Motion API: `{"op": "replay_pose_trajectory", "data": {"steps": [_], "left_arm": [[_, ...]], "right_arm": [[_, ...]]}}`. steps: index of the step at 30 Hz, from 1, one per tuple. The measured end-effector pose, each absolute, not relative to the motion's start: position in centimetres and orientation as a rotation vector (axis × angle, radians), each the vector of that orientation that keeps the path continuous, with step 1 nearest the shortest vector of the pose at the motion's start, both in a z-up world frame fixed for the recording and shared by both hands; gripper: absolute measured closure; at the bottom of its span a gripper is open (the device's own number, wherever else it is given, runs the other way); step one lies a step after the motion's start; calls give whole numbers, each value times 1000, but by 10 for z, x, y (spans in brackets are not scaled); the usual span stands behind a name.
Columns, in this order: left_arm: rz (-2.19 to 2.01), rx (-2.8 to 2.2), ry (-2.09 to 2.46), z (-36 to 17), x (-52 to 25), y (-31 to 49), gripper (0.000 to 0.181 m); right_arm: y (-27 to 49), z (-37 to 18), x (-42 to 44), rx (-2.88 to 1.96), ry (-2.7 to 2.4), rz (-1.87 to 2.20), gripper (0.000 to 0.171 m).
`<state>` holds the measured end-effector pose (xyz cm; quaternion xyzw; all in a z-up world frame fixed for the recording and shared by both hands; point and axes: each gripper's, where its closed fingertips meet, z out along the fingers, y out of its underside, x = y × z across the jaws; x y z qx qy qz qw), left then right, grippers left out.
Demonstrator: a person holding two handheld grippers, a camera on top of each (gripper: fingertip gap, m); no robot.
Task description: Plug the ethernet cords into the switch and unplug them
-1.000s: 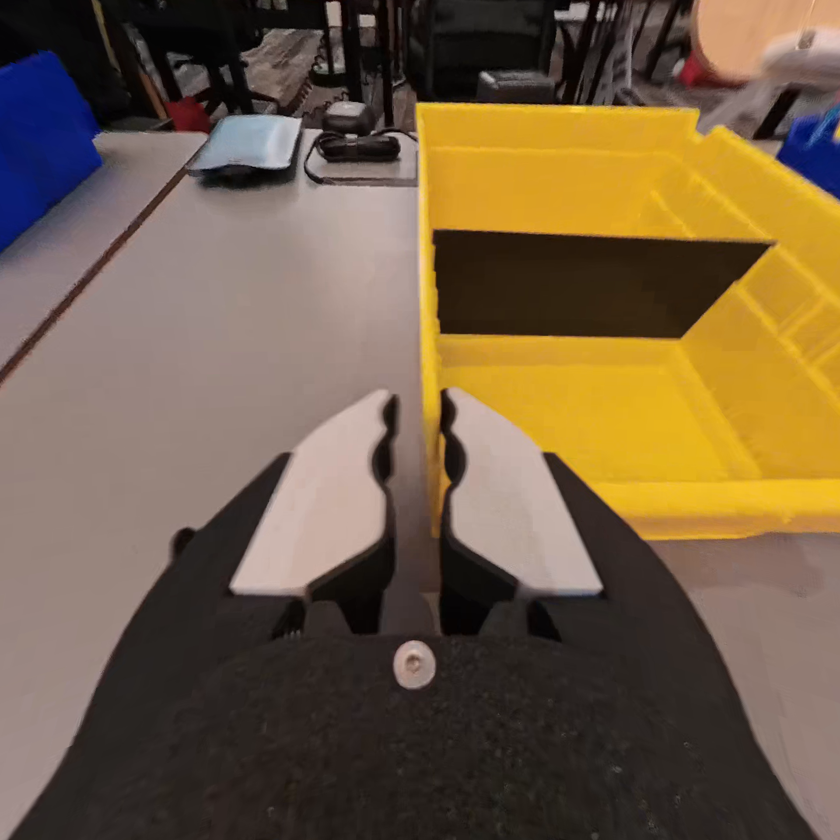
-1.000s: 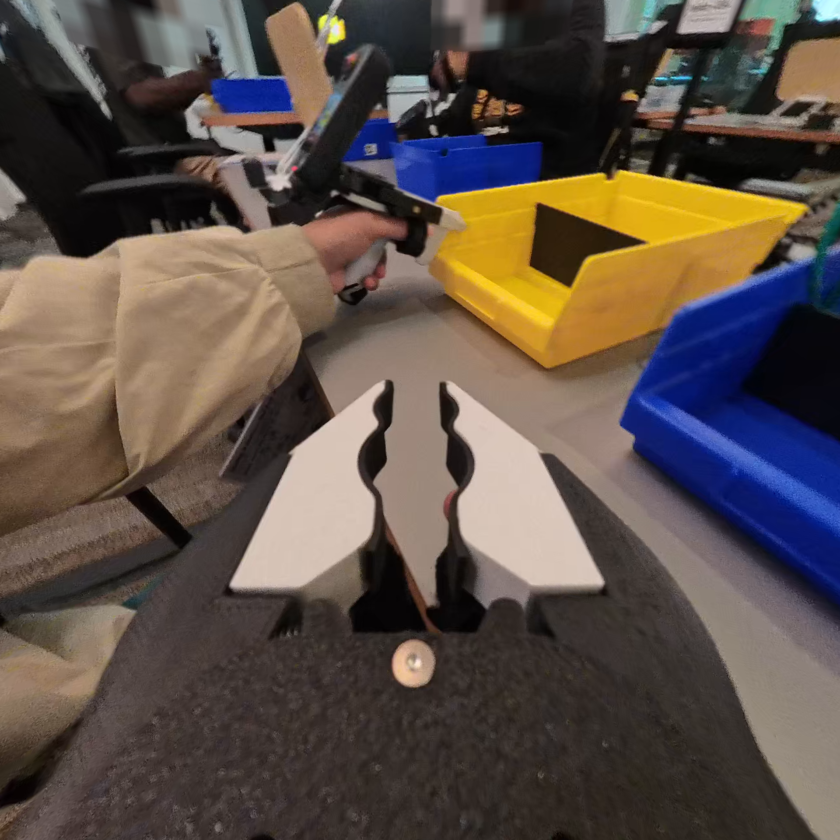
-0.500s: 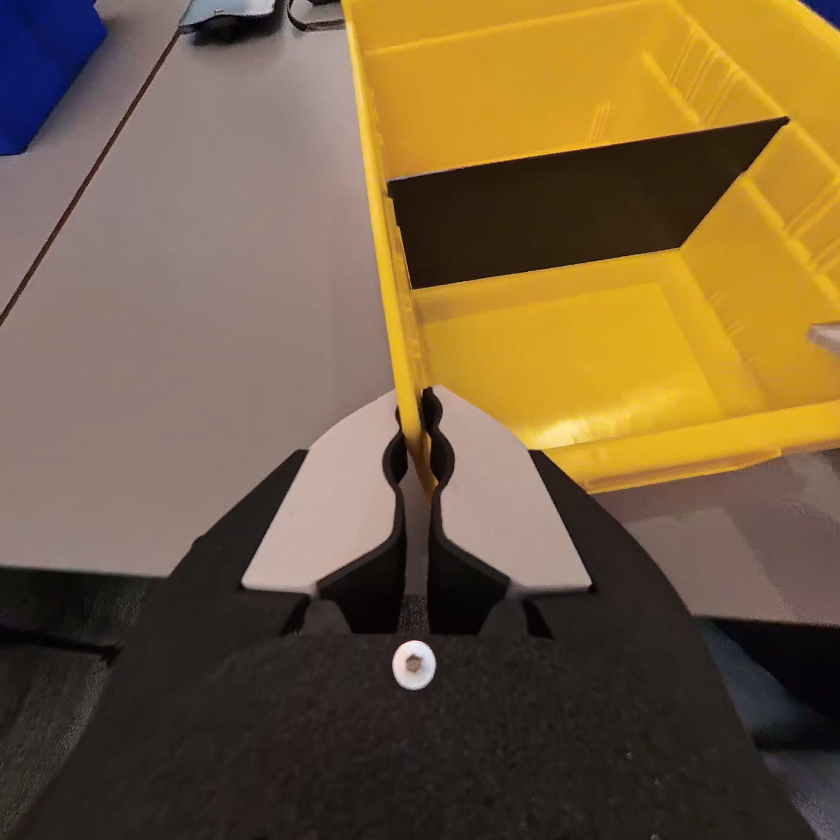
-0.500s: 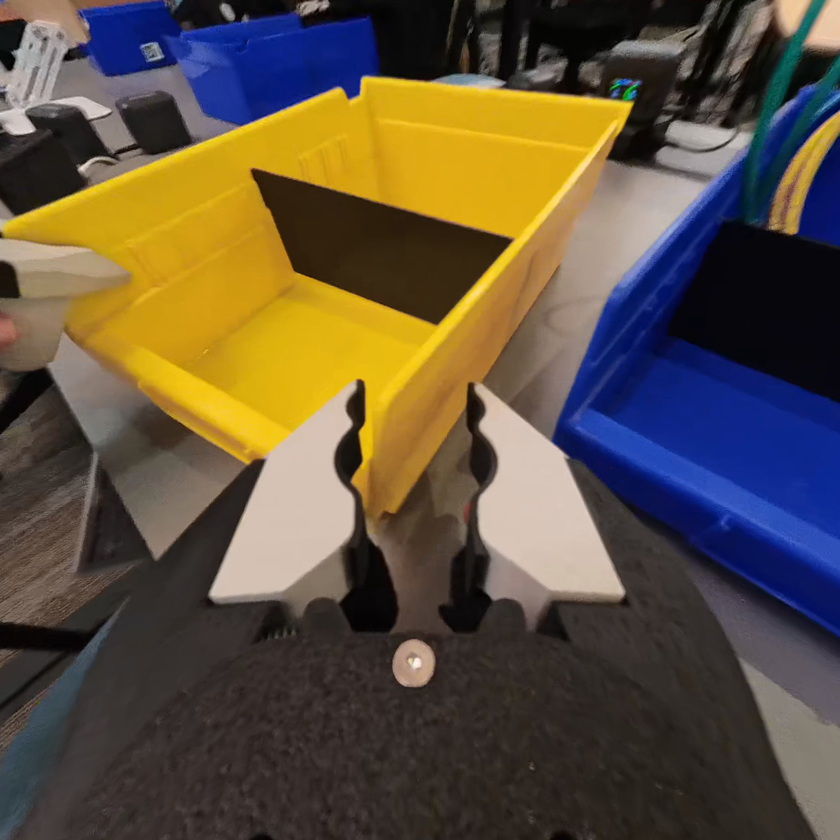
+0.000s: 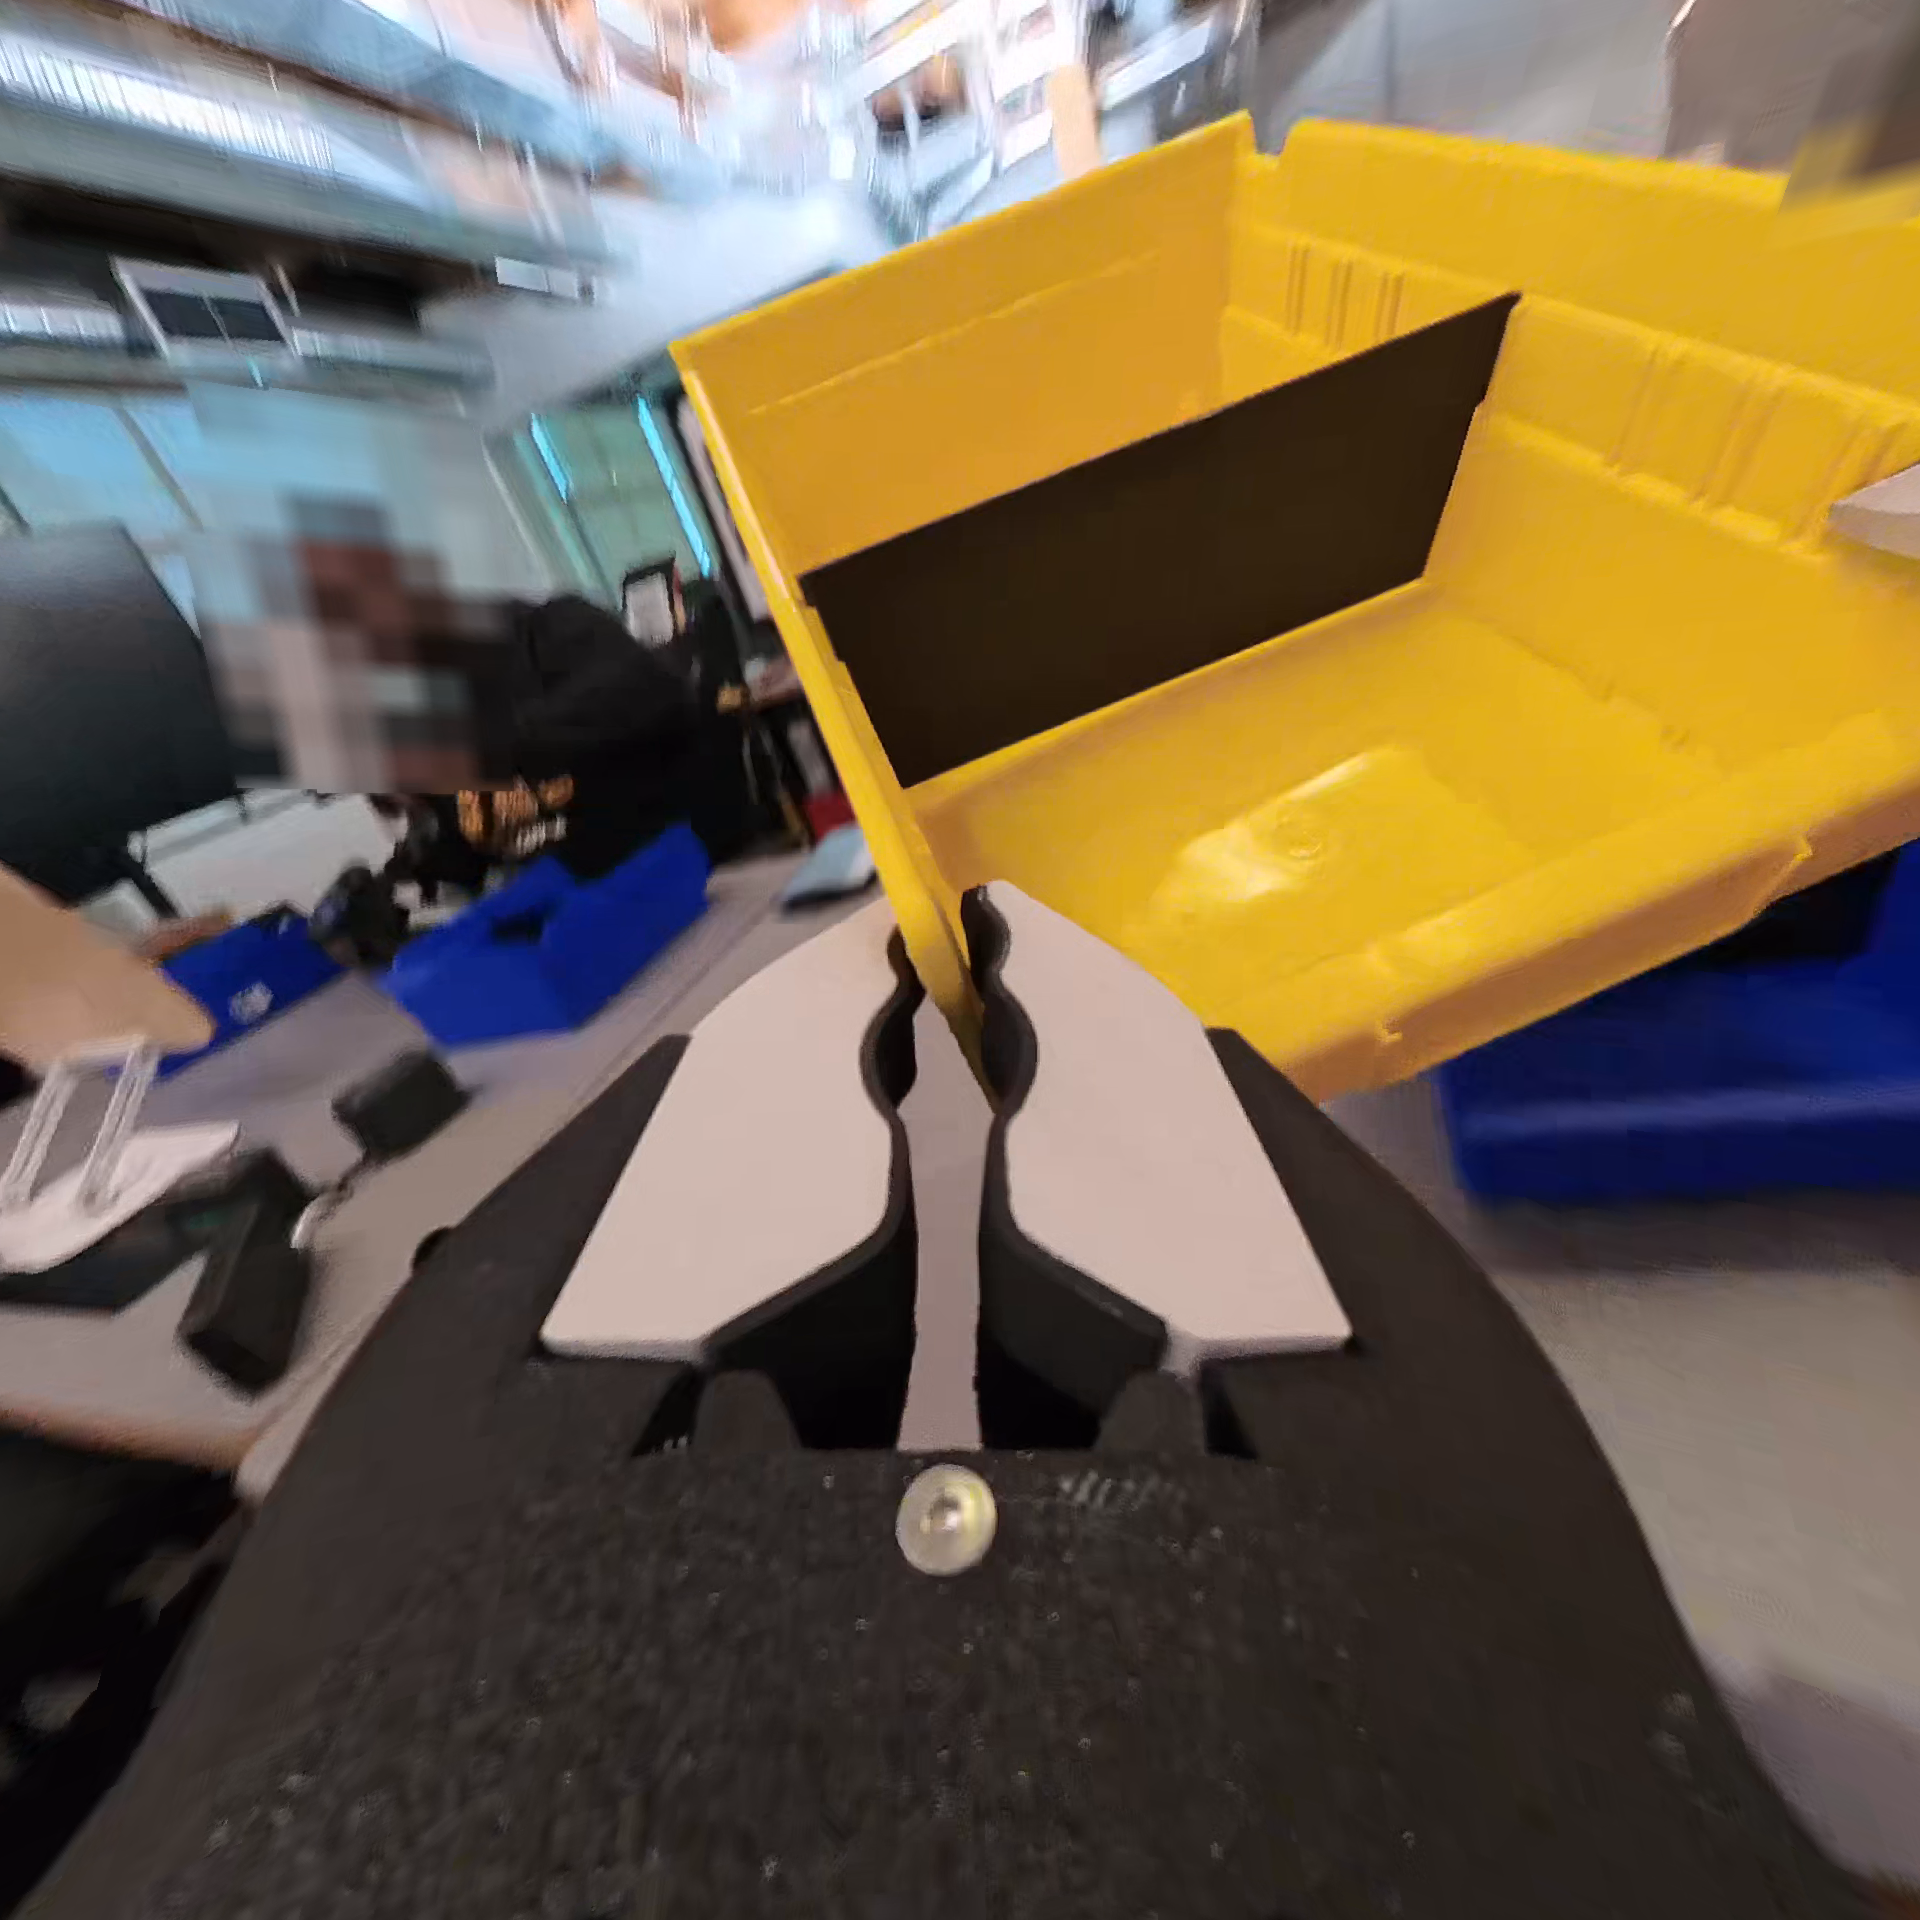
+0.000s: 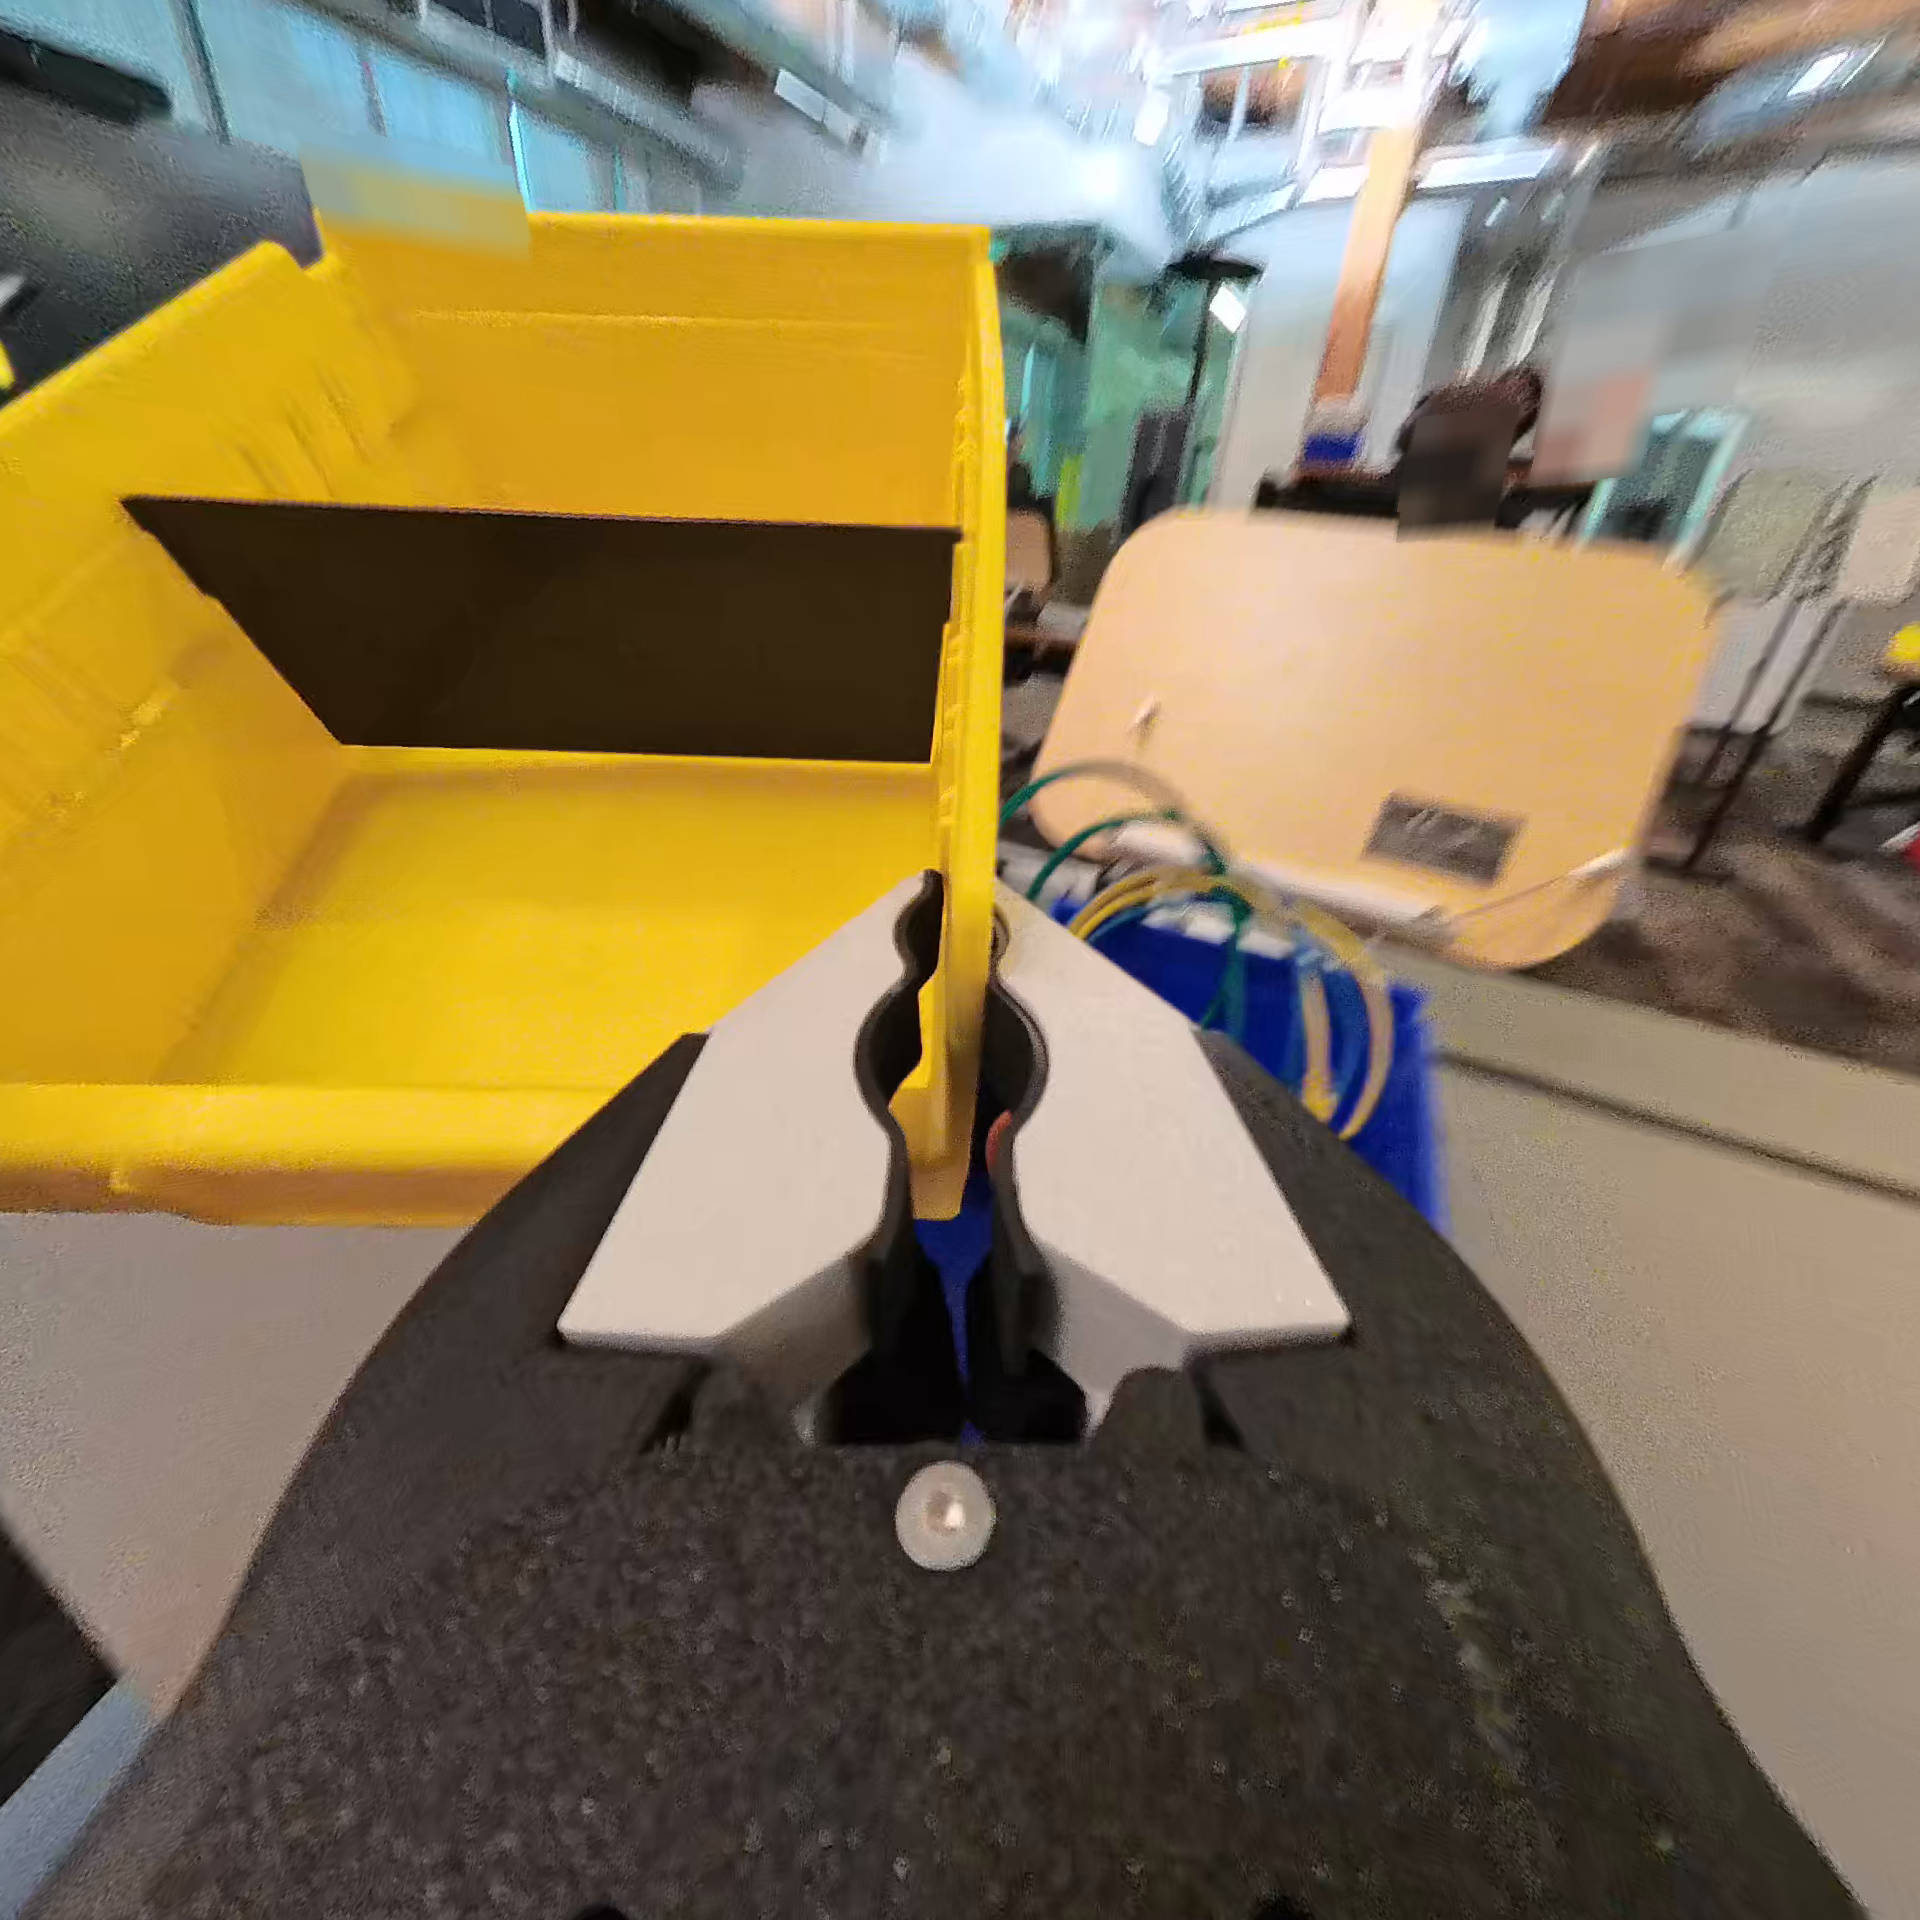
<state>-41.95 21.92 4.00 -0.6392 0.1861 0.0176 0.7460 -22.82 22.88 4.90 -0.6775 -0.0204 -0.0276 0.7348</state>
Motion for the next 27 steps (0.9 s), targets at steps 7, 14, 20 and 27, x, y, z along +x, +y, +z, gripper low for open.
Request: {"op": "replay_pose_trajectory", "data": {"steps": [7, 14, 20, 27], "left_arm": [[-235, -1201, 619, 123, -254, 207, 174], [-400, -1443, 965, -27, -41, 201, 173], [-424, -1651, 997, -113, 23, 191, 174], [-534, -1712, 969, -134, 24, 181, 170]], "right_arm": [[159, 131, -71, -1390, 125, -300, 169], [109, -6, 127, -1656, 449, -491, 170], [99, -120, 193, -1892, 554, -354, 170], [103, -144, 199, -1970, 570, -274, 169]]}}
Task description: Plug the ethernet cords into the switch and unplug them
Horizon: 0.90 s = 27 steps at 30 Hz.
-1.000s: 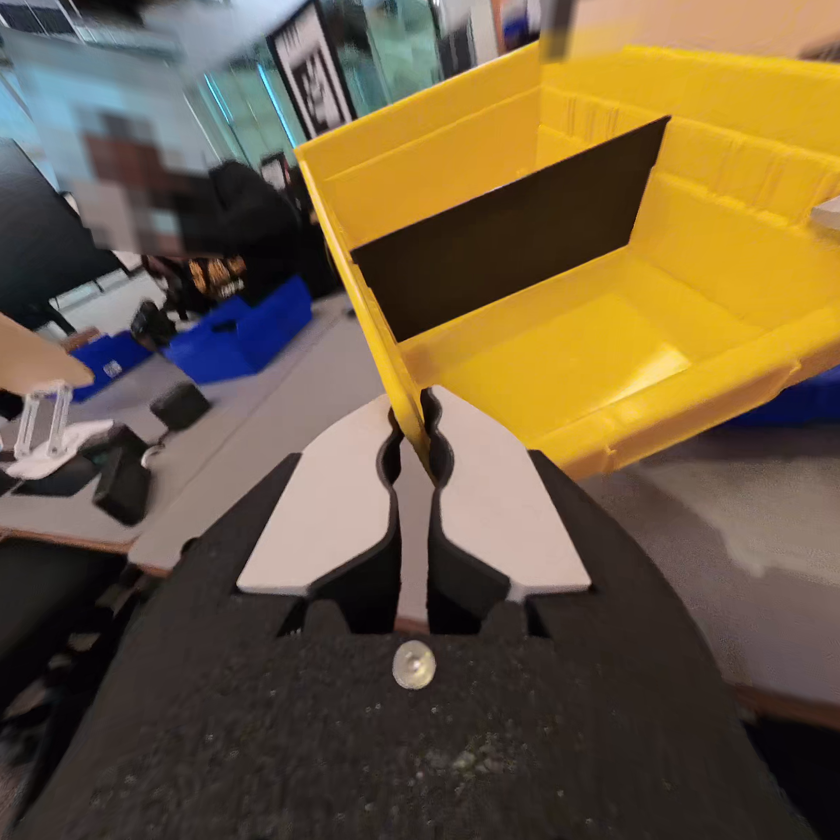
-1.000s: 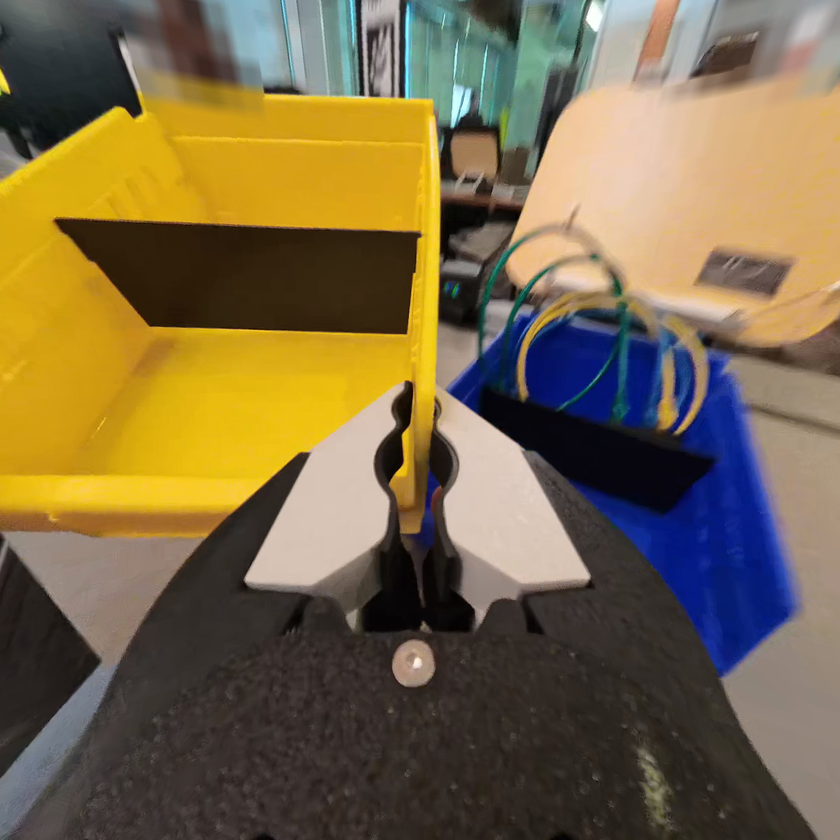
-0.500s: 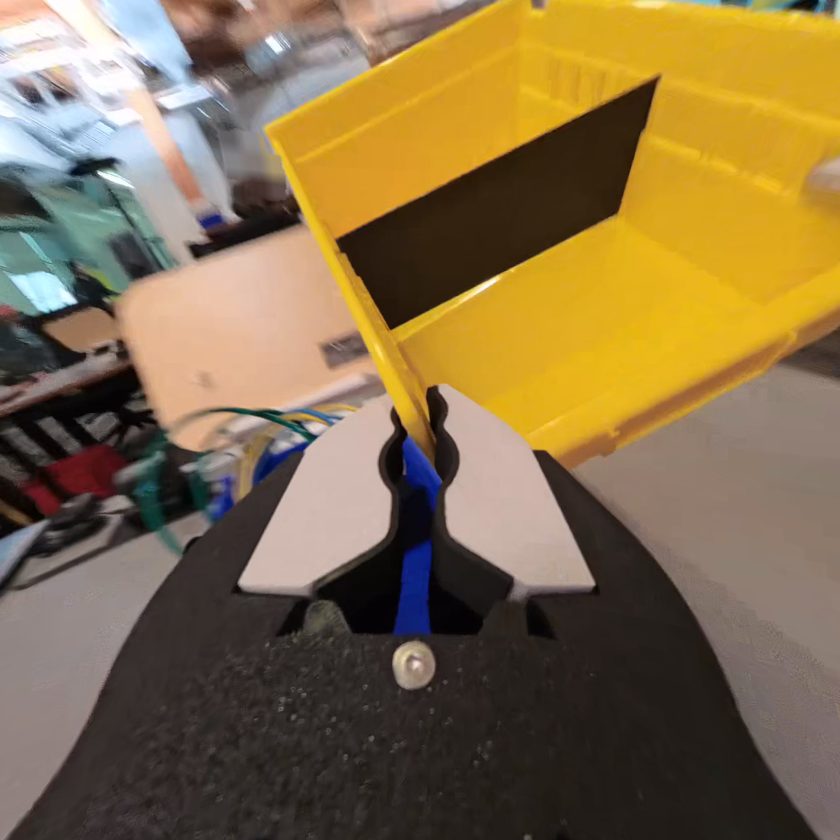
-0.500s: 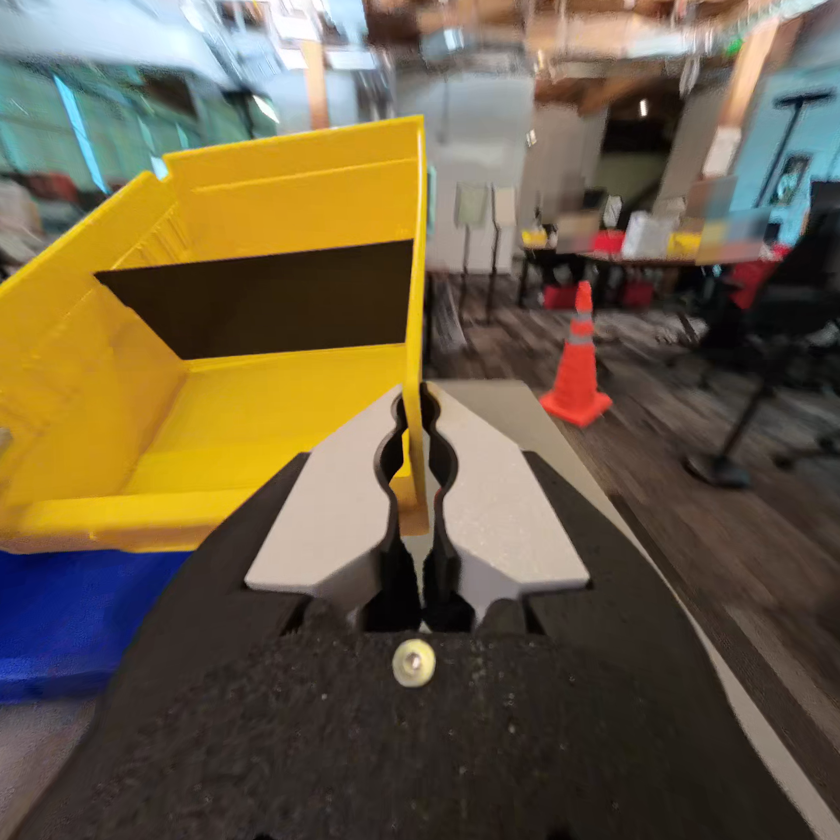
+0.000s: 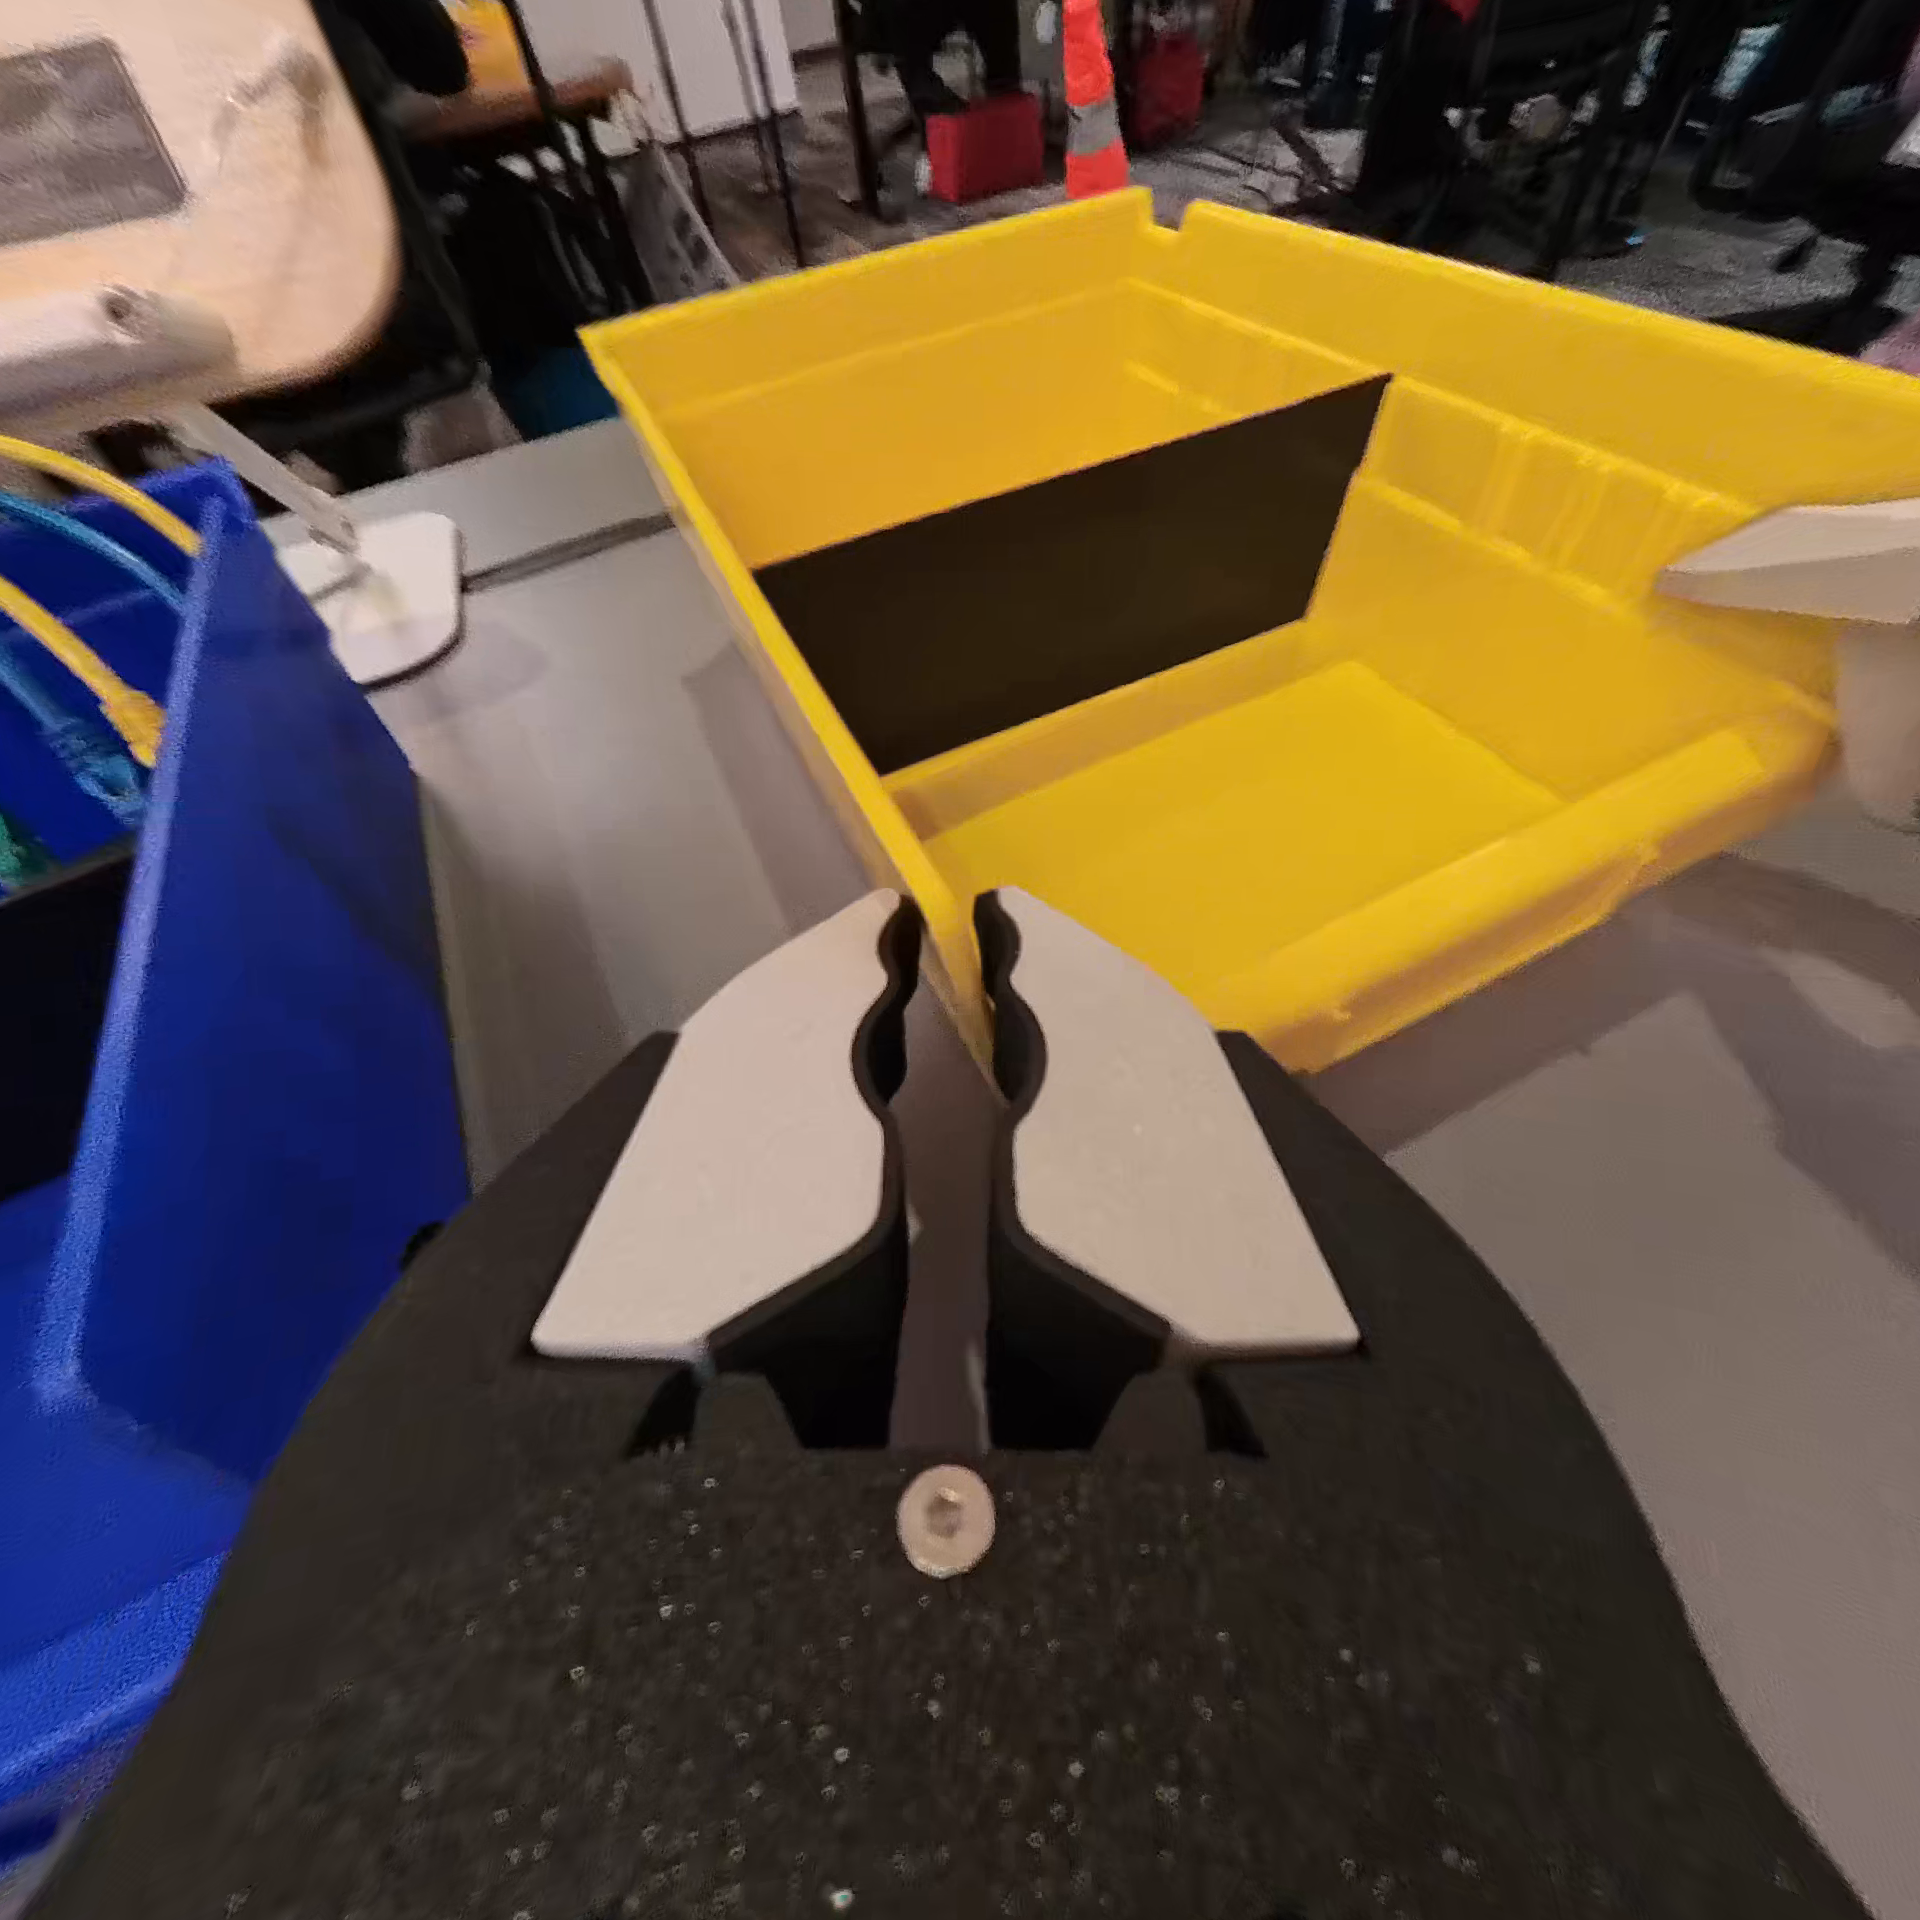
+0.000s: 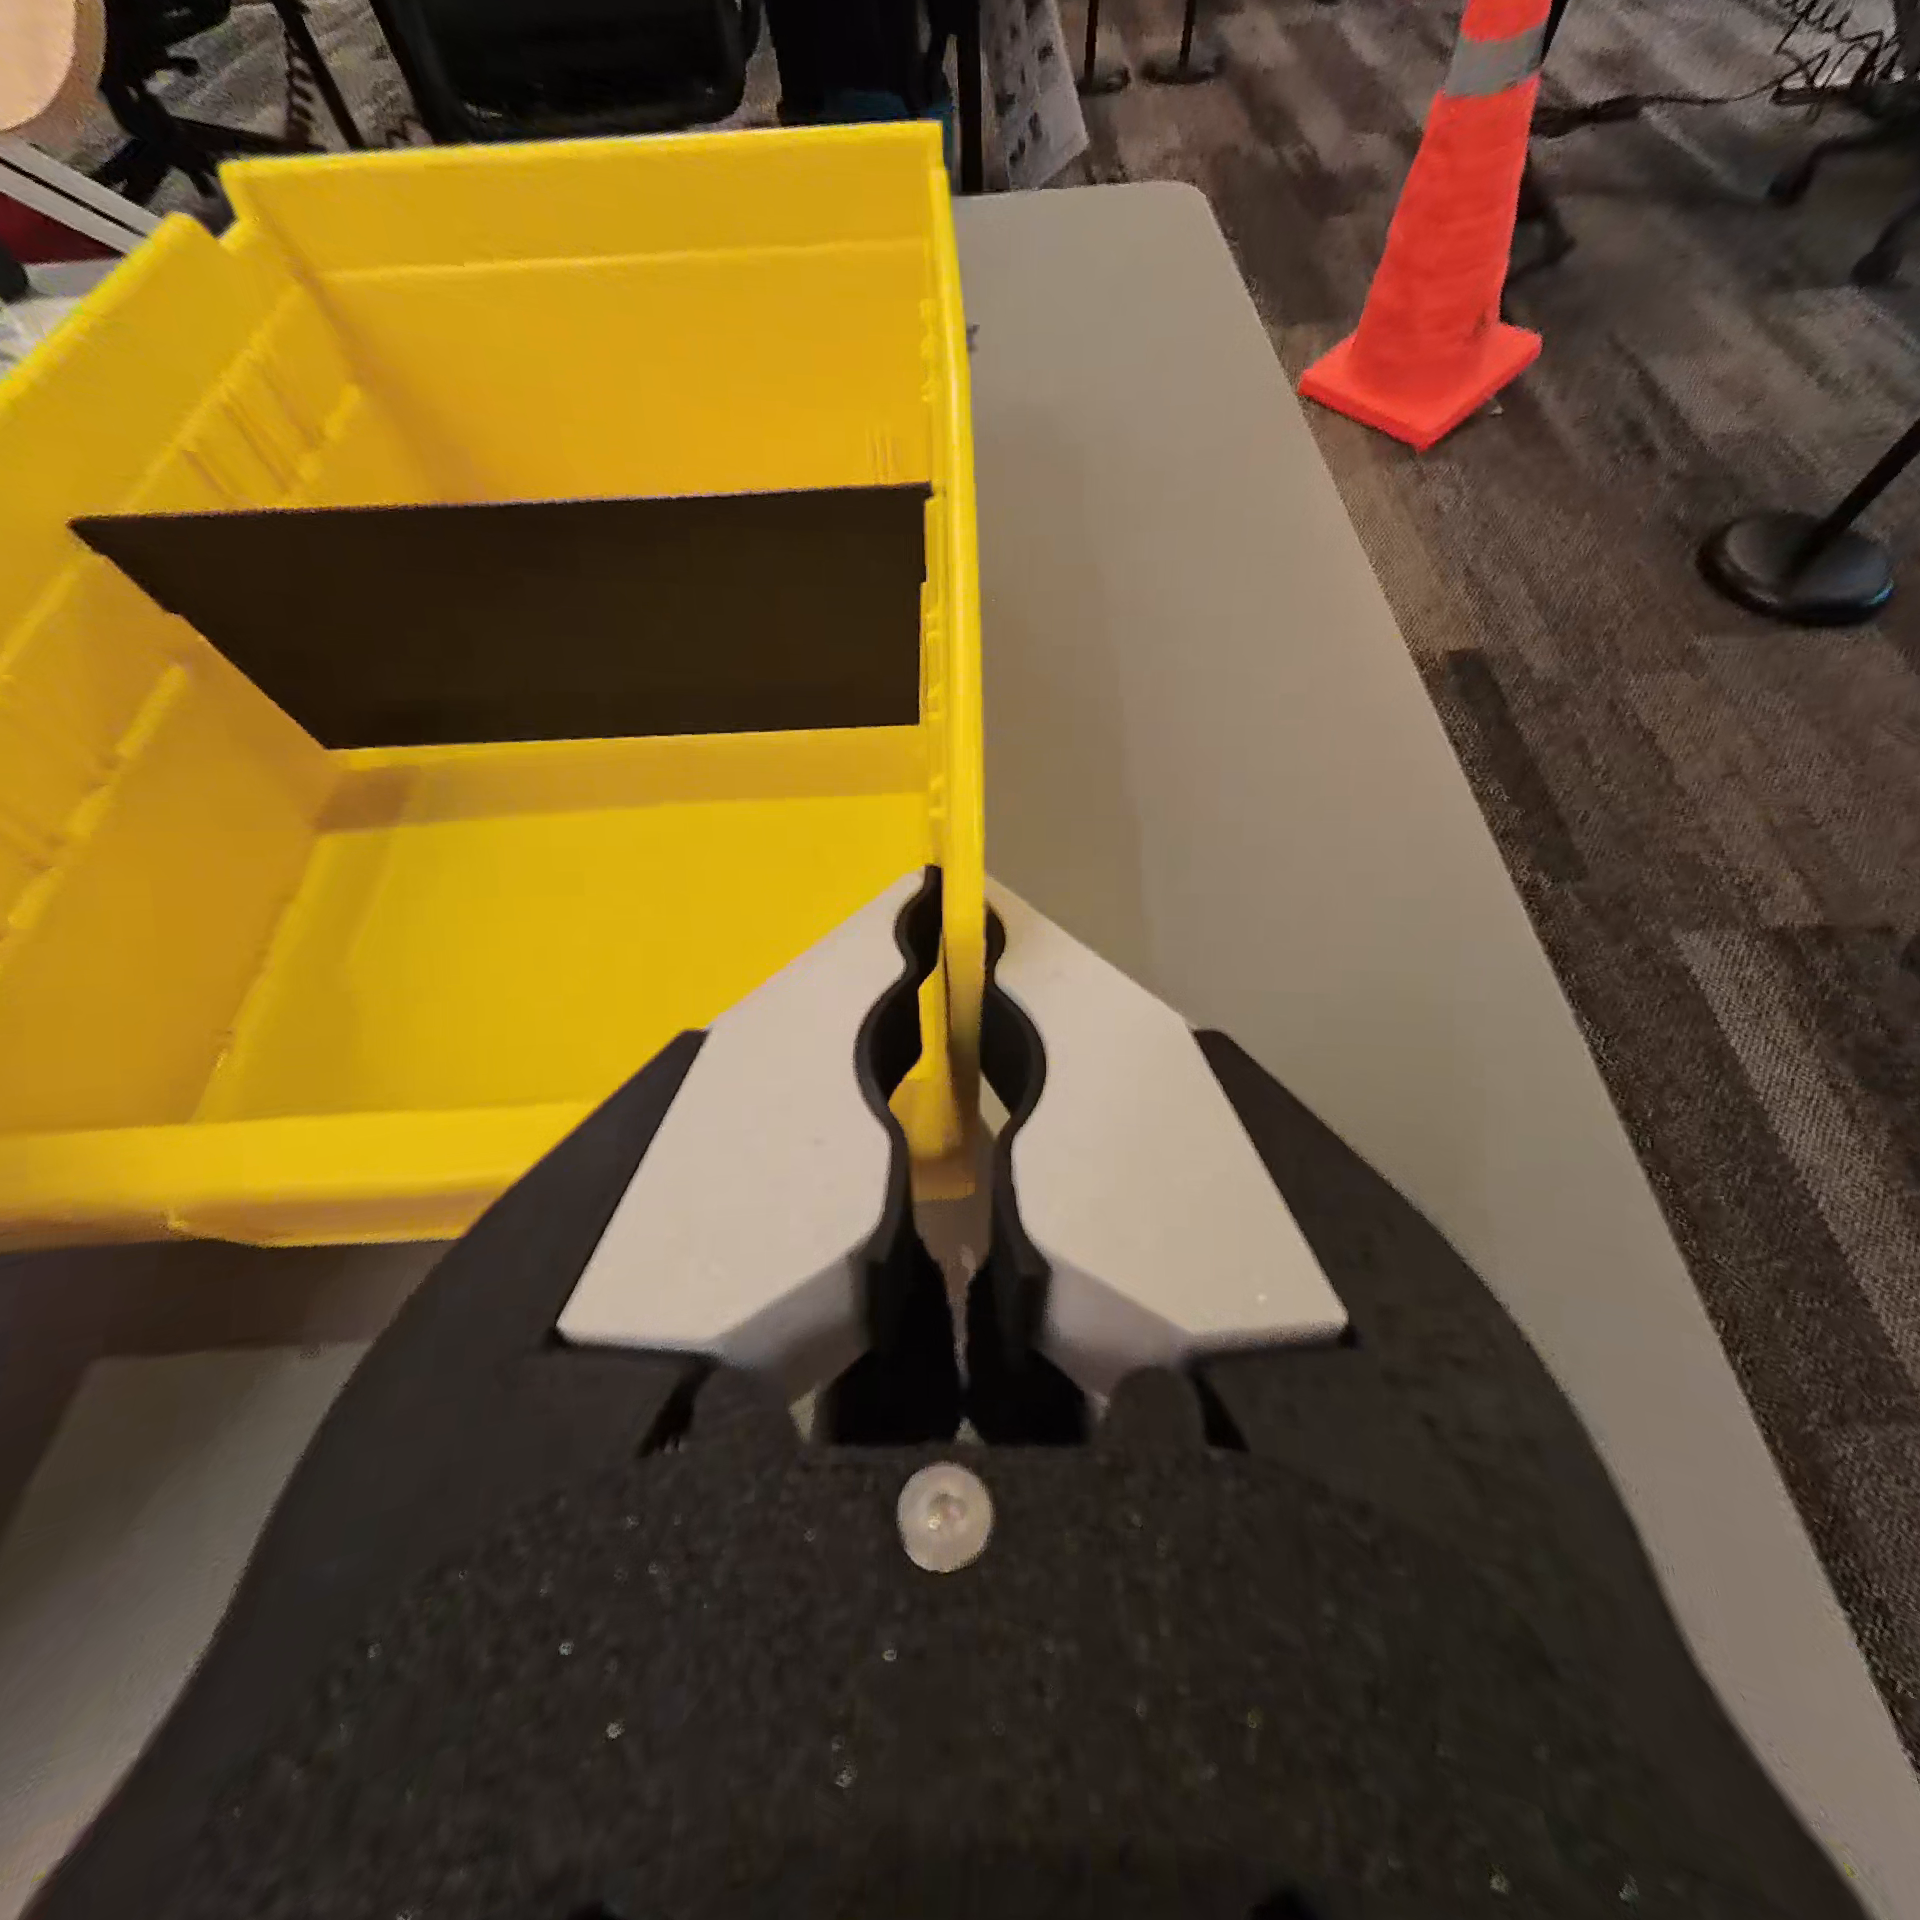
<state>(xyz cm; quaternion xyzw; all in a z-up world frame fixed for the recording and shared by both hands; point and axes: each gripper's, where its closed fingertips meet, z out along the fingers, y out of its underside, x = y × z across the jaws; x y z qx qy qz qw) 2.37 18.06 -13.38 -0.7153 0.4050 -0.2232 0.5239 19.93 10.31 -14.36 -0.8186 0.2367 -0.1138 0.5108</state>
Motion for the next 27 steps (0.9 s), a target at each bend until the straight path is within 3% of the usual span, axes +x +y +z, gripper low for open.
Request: {"op": "replay_pose_trajectory", "data": {"steps": [5, 7, 9, 13, 15, 17, 19, 23, 24, 25, 27], "left_arm": [[-837, -1669, 1057, -97, -17, 140, 167], [-872, -1610, 1069, -74, -59, 135, 165], [-763, -1573, 1017, -60, -114, 163, 161], [-395, -1650, 756, -75, -237, 272, 148], [-446, -1755, 673, -95, -264, 298, 130], [-557, -1834, 670, -113, -263, 307, 129], [-570, -1859, 772, -127, -252, 305, 125], [-418, -1842, 794, -142, -245, 318, 150], [-415, -1858, 772, -142, -246, 321, 156], [-432, -1881, 750, -141, -249, 324, 168], [-415, -1887, 743, -139, -256, 331, 175]], "right_arm": [[104, -143, 197, -1975, 537, -281, 169], [98, -137, 201, -1964, 550, -342, 159], [87, -103, 206, -1876, 565, -495, 144], [125, -26, 116, -1718, 315, -446, 143], [166, -39, 33, -1801, 208, -198, 137], [198, -70, -45, -1860, 151, 43, 132], [217, -111, -72, -1946, 133, -53, 126], [244, -143, -96, -1995, 135, -85, 132], [248, -145, -88, -1988, 186, -164, 142], [248, -144, -73, -1977, 246, -287, 166], [253, -140, -80, -1970, 266, -275, 169]]}}
